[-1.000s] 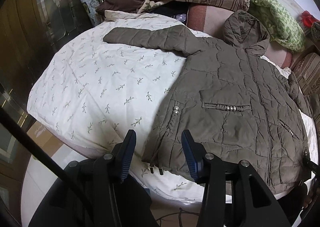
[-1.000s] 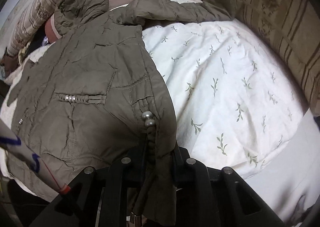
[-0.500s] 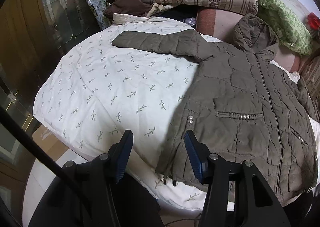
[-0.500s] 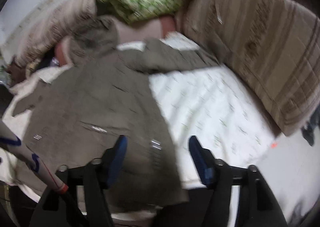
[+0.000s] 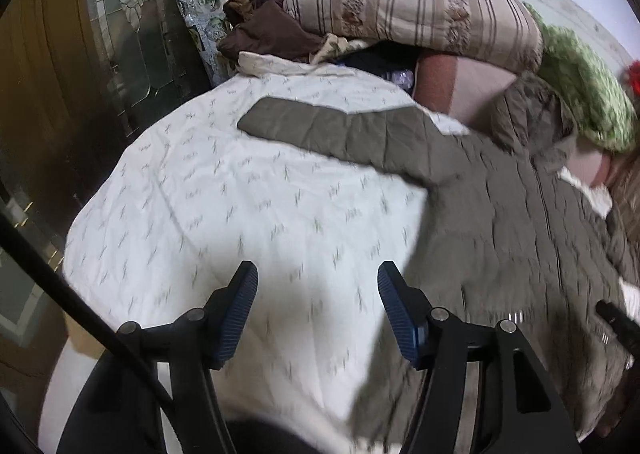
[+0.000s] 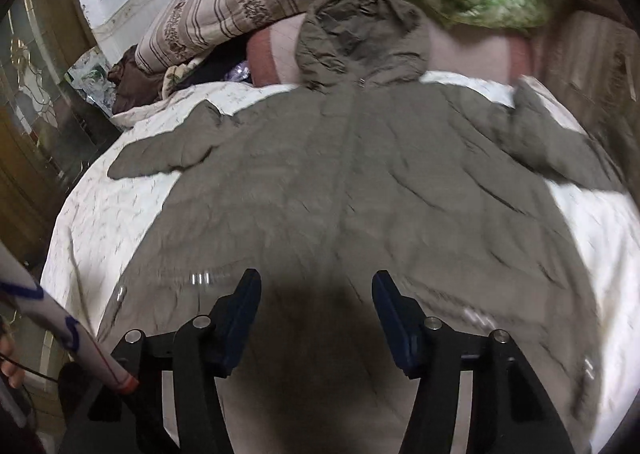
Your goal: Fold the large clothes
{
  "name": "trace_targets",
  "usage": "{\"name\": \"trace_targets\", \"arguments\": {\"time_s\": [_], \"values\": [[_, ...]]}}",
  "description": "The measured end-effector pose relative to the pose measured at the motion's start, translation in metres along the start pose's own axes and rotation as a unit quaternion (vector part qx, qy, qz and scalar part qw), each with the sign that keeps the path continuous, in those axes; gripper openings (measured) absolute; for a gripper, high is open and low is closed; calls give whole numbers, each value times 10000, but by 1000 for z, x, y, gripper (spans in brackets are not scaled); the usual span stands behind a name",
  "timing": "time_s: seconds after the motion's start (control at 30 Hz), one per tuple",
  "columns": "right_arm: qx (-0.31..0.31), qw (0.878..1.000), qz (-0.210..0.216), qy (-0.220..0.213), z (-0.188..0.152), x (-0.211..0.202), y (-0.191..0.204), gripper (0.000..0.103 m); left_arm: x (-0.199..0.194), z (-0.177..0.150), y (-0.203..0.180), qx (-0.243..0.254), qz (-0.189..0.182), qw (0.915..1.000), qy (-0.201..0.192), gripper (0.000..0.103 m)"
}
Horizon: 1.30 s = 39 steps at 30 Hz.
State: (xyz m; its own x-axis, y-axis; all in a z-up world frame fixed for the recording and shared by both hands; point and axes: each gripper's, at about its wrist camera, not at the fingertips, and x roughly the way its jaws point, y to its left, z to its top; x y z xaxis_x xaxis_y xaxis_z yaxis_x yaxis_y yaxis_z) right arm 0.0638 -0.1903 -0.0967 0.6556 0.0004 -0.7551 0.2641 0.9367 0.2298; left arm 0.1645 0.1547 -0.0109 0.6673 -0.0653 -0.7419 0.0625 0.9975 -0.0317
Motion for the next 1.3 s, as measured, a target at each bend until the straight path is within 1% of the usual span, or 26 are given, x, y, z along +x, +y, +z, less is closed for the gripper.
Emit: {"name": "trace_targets", "arguments": {"time_s": [0.07,0.13,0.23,0.3,0.37,0.43,0.5,0.57,0.6,0.63,0.73,0.9,0.97,1.0,1.07,1.13,1.17,1.2,1.27,1.3], "values": [[2,10000,80,-57,10,25,4,62,17,18,7,-94,-129,9998,94,63],[40,9998,186,73,15,49,7,62,40,38,15,-304,-329,9987,231,63],[105,9987,360,337,17,84,10,62,84,70,26,-621,-726,9941,511,63],[175,9977,482,438,15,103,8,63,119,93,36,-881,-908,9897,674,63],[190,9976,568,358,9,114,5,63,150,111,46,-1122,-940,9856,848,63],[184,9972,697,210,3,115,2,65,185,130,59,-1393,-1148,9785,1002,63],[230,9962,836,96,0,114,-1,65,213,142,71,-1622,-1213,9733,1080,63],[288,9952,932,91,-1,116,-4,67,242,150,85,-1946,-1199,9669,1129,63],[291,9950,952,98,-1,116,-4,68,253,152,91,-2087,-1251,9628,1174,63],[277,9949,963,99,-1,117,-4,70,268,152,99,-2252,-1351,9568,1246,63],[195,9954,934,89,0,118,0,73,298,150,112,-2553,-1542,9448,1353,63],[135,9954,941,85,0,120,2,76,332,153,118,-2682,-1787,9353,1460,63],[118,9954,942,84,0,121,3,77,338,157,119,-2734,-1912,9324,1391,74],[100,9955,937,87,0,121,3,77,340,160,119,-2760,-1936,9315,1366,76],[59,9957,918,94,0,122,5,78,343,165,116,-2753,-1761,9354,1346,76],[24,9959,897,98,0,123,6,79,342,171,106,-2524,-1340,9489,1335,53],[13,9960,888,99,0,124,6,79,340,174,97,-2278,-1077,9584,1339,24],[3,9961,879,101,0,124,6,79,337,176,89,-2075,-967,9641,1343,15],[-4,9961,877,96,-1,124,7,80,326,178,79,-1912,-864,9701,1223,11],[-3,9961,880,94,0,124,7,80,315,180,71,-1815,-886,9728,1136,11]]}}
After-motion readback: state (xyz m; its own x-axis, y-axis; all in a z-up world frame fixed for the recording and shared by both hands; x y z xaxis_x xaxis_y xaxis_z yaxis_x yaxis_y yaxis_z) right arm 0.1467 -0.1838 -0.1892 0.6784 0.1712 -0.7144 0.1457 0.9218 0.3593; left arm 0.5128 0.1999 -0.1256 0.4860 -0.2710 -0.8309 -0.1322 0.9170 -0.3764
